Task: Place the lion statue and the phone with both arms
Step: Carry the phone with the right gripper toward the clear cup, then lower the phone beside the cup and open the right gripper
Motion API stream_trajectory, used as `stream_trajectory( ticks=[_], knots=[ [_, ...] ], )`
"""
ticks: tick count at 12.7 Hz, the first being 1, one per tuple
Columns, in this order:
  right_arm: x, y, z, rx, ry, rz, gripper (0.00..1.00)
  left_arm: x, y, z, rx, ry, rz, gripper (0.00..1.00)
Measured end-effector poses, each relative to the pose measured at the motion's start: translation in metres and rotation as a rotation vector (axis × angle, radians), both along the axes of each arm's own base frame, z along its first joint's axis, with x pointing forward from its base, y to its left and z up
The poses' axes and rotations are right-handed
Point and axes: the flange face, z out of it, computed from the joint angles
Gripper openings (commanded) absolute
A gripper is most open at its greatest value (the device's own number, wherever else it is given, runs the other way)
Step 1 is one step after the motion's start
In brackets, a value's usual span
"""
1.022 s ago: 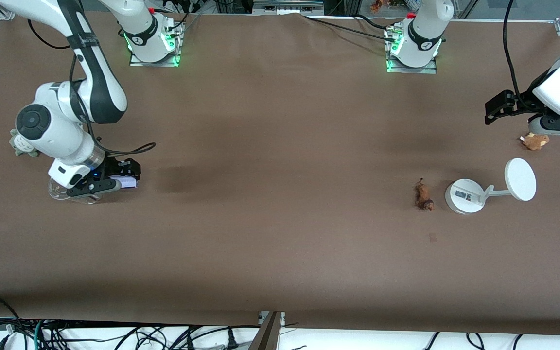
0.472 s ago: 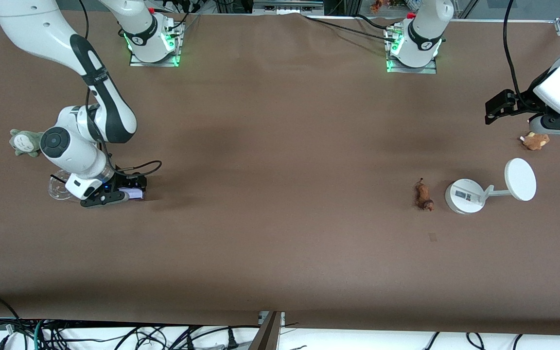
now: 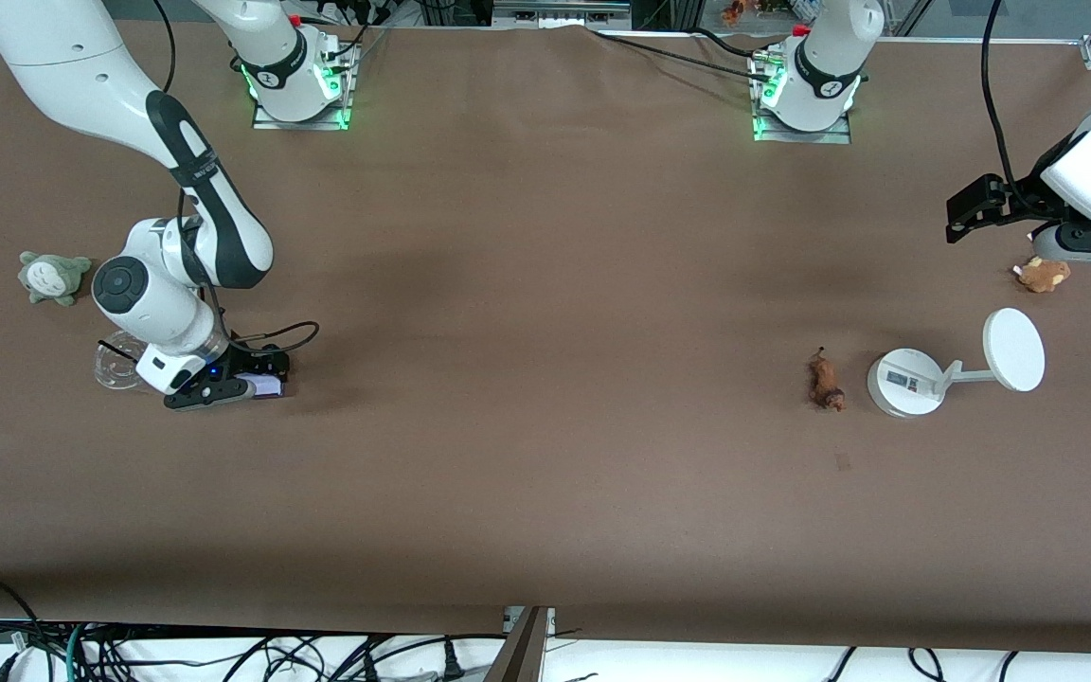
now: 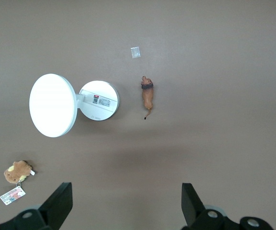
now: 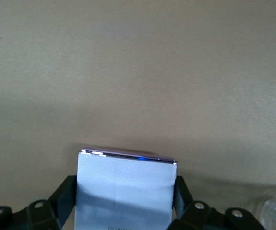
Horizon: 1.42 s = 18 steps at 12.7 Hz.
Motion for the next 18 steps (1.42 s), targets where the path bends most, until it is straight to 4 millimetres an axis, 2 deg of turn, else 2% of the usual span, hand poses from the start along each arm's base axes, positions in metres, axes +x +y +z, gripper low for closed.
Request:
stream_trajectory(
  ticks=[2, 3, 5, 6, 7, 10, 12, 14, 18],
  knots=[
    [0.001, -0.010, -0.007, -0.002, -0.016, 0.009, 0.10, 0.000, 0.000, 0.000, 0.000, 0.000, -0.001, 1.00],
    [0.001, -0.011, -0.007, -0.001, -0.019, 0.008, 0.24, 0.000, 0.000, 0.000, 0.000, 0.000, -0.001, 1.00],
    [0.002, -0.011, -0.007, 0.000, -0.020, 0.008, 0.79, 0.001, -0.001, -0.001, 0.000, 0.001, -0.001, 1.00],
    [0.002, -0.011, -0.007, 0.000, -0.020, 0.008, 0.92, 0.001, -0.001, -0.001, 0.000, 0.002, -0.001, 1.00],
    [0.002, -0.011, -0.007, 0.000, -0.021, 0.008, 0.99, 0.001, -0.001, -0.001, 0.000, 0.002, -0.002, 1.00],
    [0.011, -0.012, 0.004, -0.001, -0.049, 0.008, 0.99, 0.001, -0.001, -0.001, 0.000, 0.002, -0.002, 1.00],
    [0.018, -0.012, 0.023, -0.002, -0.048, 0.011, 0.99, 0.001, -0.002, -0.001, 0.000, 0.001, -0.003, 1.00],
    [0.023, -0.009, 0.058, -0.004, -0.015, 0.018, 0.99, 0.001, -0.002, -0.001, 0.000, 0.001, -0.003, 1.00],
    [0.025, -0.006, 0.159, -0.012, 0.073, 0.028, 0.99, 0.001, -0.002, 0.000, 0.000, 0.000, -0.004, 1.00]
  ],
)
